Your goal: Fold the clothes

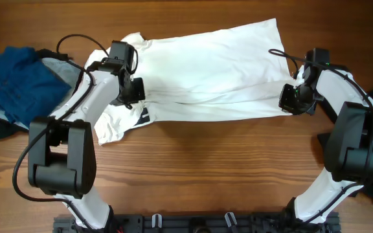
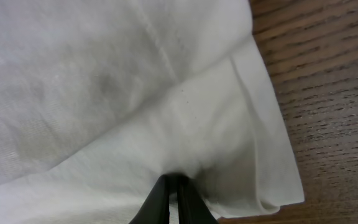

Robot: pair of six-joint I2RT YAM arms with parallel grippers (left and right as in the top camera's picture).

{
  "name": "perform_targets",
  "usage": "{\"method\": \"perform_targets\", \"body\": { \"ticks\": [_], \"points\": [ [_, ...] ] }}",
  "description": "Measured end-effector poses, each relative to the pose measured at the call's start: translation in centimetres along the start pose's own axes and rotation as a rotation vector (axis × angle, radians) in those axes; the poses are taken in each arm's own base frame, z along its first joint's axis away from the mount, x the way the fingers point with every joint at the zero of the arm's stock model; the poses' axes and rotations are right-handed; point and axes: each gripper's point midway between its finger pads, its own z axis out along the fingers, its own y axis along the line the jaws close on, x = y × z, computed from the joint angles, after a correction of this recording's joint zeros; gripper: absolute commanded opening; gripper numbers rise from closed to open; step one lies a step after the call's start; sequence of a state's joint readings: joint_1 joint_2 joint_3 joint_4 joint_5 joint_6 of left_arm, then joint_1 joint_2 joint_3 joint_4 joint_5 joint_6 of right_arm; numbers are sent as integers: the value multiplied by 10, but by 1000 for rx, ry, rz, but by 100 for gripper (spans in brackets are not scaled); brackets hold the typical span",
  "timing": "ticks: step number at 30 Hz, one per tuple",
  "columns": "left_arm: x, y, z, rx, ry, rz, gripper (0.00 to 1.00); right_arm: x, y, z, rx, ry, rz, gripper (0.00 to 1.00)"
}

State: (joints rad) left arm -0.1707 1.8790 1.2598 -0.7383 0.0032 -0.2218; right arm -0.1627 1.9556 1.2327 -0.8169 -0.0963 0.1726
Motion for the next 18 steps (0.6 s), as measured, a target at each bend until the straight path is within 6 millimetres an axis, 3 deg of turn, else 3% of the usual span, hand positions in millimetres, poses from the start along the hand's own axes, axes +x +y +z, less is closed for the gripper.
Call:
{"method": "perform_targets", "body": {
  "ticks": [3,7,11,13,18],
  "points": [
    [-3,-3,0,17,-10,0,4,0,0,0,0,0,0,7],
    [-24,-10,-1,44,-95,0,4,0,0,0,0,0,0,7],
    [-16,-9,-1,41,-62,-5,4,0,0,0,0,0,-3,6],
    [-8,-7,0,35,-31,-7,40,0,0,0,0,0,-3,7],
    [19,-3,-1,27,83,-21,37,0,0,0,0,0,-3,7]
  ]
}}
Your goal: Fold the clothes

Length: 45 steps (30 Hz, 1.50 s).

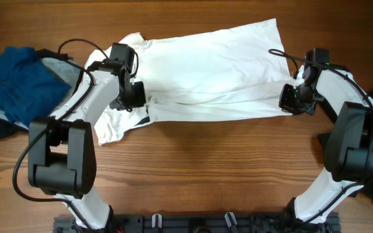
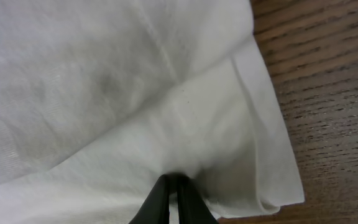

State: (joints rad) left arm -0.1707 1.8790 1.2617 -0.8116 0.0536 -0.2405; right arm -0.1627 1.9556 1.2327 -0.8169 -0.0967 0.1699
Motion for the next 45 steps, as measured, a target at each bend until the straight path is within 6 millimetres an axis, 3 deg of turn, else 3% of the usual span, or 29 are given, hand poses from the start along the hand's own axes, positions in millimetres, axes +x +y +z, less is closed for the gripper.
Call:
{"method": "perform_targets", "body": {
  "ticks": [3,18,20,22,24,29,31,36,38,39,40,43,45],
  "points": [
    [4,-10,0,58,22,-1,41,0,0,0,0,0,0,7],
    [11,-40,-4,205,55,47,39,0,0,0,0,0,0,7],
    [12,-46,-3,198,43,82,29,0,0,0,0,0,0,7],
    [12,-50,-2,194,38,100,12,0,0,0,0,0,0,7],
    [11,-50,0,174,28,115,4,0,0,0,0,0,0,7],
    [-3,-32,1,67,-30,120,4,0,0,0,0,0,0,7],
    [-24,-31,-9,49,-97,113,4,0,0,0,0,0,0,7],
    [-52,-26,-18,53,-193,83,4,0,0,0,0,0,0,7],
    [-59,-20,-19,60,-209,54,12,0,0,0,0,0,-1,7],
    [-55,-18,-19,70,-188,43,37,0,0,0,0,0,0,8],
    [-44,-13,-18,76,-132,21,46,0,0,0,0,0,0,8],
    [-9,-11,-16,85,14,7,47,0,0,0,-1,-1,-1,8],
    [3,-17,-16,95,61,15,48,0,0,0,-1,-2,-1,8]
  ]
}}
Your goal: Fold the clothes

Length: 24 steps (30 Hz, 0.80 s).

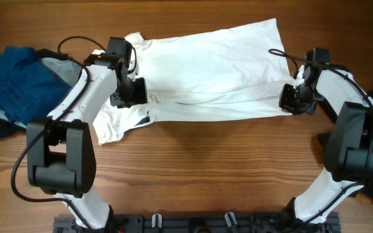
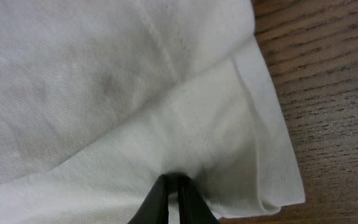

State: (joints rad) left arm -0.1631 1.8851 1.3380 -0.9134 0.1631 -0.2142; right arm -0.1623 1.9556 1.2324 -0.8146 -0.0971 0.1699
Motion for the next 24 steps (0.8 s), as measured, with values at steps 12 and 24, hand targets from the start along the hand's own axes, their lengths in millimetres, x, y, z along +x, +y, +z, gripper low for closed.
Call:
{"method": "perform_targets", "body": {
  "ticks": [12,24],
  "points": [
    [16,-27,20,-46,43,135,45,0,0,0,0,1,0,8],
    [-5,-12,28,-120,-28,136,4,0,0,0,0,1,0,8]
  ]
}}
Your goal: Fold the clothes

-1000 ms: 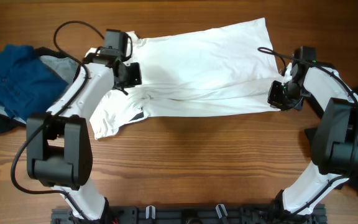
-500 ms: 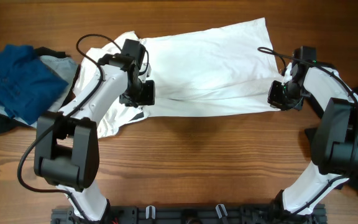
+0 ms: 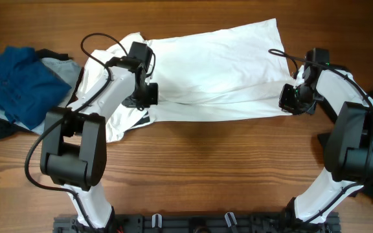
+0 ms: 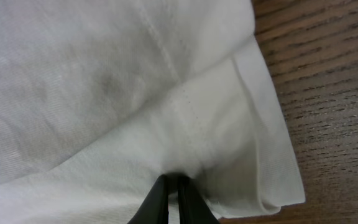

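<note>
A white T-shirt (image 3: 212, 68) lies spread across the far middle of the wooden table (image 3: 225, 175), its lower edge folded up in a long band. My right gripper (image 3: 291, 99) is shut on the doubled hem at the shirt's right end; in the right wrist view the fingertips (image 4: 178, 182) pinch the white cloth (image 4: 104, 93) beside the hem corner (image 4: 278, 186). My left gripper (image 3: 146, 95) sits on the shirt's left part, by the sleeve (image 3: 112, 123). Its fingers are hidden under its own body.
A pile of blue clothes (image 3: 15, 81) with a grey piece (image 3: 60, 65) lies at the left edge, a dark cloth in front of it. More dark fabric shows at the right edge. Bare wood runs along the table's front.
My left gripper has shifted to the right, from the sleeve seam onto the shirt's body, and its arm swung with it. The right gripper and the hem it holds look unchanged.
The right gripper stayed shut on the shirt's right hem at every moment. The left gripper stood at the shirt's left shoulder area, then a little lower and to the right, then back near the seam, and now farther right on the shirt.
</note>
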Robot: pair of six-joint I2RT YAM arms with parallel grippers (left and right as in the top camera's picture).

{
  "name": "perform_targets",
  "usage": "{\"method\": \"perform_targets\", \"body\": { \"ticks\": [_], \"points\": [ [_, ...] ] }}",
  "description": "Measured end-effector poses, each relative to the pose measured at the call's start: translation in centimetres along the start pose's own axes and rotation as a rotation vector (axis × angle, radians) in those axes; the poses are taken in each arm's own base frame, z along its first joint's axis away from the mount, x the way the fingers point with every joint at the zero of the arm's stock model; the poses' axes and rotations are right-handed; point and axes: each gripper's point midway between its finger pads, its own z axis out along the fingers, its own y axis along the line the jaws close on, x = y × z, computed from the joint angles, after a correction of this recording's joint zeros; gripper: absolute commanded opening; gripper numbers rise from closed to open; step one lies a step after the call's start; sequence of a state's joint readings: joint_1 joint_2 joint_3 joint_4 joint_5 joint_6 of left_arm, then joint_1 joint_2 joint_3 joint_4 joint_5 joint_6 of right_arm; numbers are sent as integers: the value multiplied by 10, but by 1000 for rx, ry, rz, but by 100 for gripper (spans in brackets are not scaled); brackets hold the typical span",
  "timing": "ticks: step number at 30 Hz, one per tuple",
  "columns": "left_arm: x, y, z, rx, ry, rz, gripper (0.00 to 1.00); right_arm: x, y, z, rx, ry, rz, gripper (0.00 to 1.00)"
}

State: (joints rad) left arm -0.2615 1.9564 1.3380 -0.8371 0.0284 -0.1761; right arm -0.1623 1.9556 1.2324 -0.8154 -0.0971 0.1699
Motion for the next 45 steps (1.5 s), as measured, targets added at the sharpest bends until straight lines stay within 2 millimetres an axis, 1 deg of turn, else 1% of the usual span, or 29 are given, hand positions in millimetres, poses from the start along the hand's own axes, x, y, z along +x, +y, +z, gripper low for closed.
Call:
{"method": "perform_targets", "body": {
  "ticks": [3,4,5,6,7,8,9,11,13,14,17,18,20,22,25,27,29,31,32,33,34,35,36,37,39,41,42,43,45],
  "points": [
    [-33,22,-4,-18,-122,-91,6,0,0,0,0,0,0,8],
    [-44,32,-7,-18,-164,-134,23,0,0,0,0,0,0,8],
    [-54,46,-11,-11,-200,-189,45,0,0,0,0,0,0,8],
    [-57,52,-13,-4,-209,-212,54,0,0,0,0,-1,0,8],
    [-57,55,-14,4,-208,-229,60,0,0,0,0,-1,0,8],
    [-57,58,-14,10,-205,-247,61,0,0,0,0,-1,0,7],
    [-53,60,-14,18,-189,-268,61,0,0,0,0,-1,0,8],
    [-39,59,-12,18,-131,-273,56,0,0,0,0,-1,0,8],
    [-14,59,-10,6,-27,-279,48,0,0,0,0,-1,0,7],
    [4,59,-11,-7,47,-282,44,0,0,0,0,-1,0,7],
    [43,62,-15,-40,204,-297,42,0,0,0,0,-2,0,8],
    [52,62,-18,-50,243,-305,42,0,0,0,0,-1,0,8],
    [61,64,-21,-64,276,-317,43,0,0,0,0,-1,-1,8],
    [70,68,-29,-95,299,-324,43,0,0,0,0,-1,-1,8],
    [73,80,-52,-155,241,-355,44,0,0,0,0,-1,0,9],
    [77,89,-57,-167,198,-392,45,0,0,0,0,-1,-1,10],
    [84,101,-54,-168,161,-448,46,0,0,0,-1,-1,-1,11],
    [90,108,-43,-162,146,-475,47,0,1,0,-4,-1,-1,11],
    [96,109,-36,-163,154,-480,47,0,1,0,-4,-1,-1,11],
    [110,109,-26,-166,184,-480,47,0,1,0,-5,-1,-1,11],
    [110,109,-18,-160,164,-481,45,0,1,0,-5,-1,-1,11],
    [111,109,-11,-156,151,-483,34,0,1,0,-6,-1,-1,11],
    [115,110,-2,-156,144,-484,28,0,1,0,-7,-1,-1,11],
    [120,113,0,-171,148,-482,24,0,1,0,-7,-1,-1,11],
    [125,118,1,-207,155,-486,18,0,1,0,-7,-1,-1,11],
    [132,128,-3,-269,166,-485,12,0,1,0,-7,-1,-1,11],
    [137,135,-8,-318,175,-485,13,0,1,0,-7,-1,-1,11],
    [144,144,-14,-381,180,-500,16,0,1,0,-7,-1,-1,11],
    [147,161,-25,-475,158,-530,18,0,1,0,-7,-1,-1,11]
  ]
}}
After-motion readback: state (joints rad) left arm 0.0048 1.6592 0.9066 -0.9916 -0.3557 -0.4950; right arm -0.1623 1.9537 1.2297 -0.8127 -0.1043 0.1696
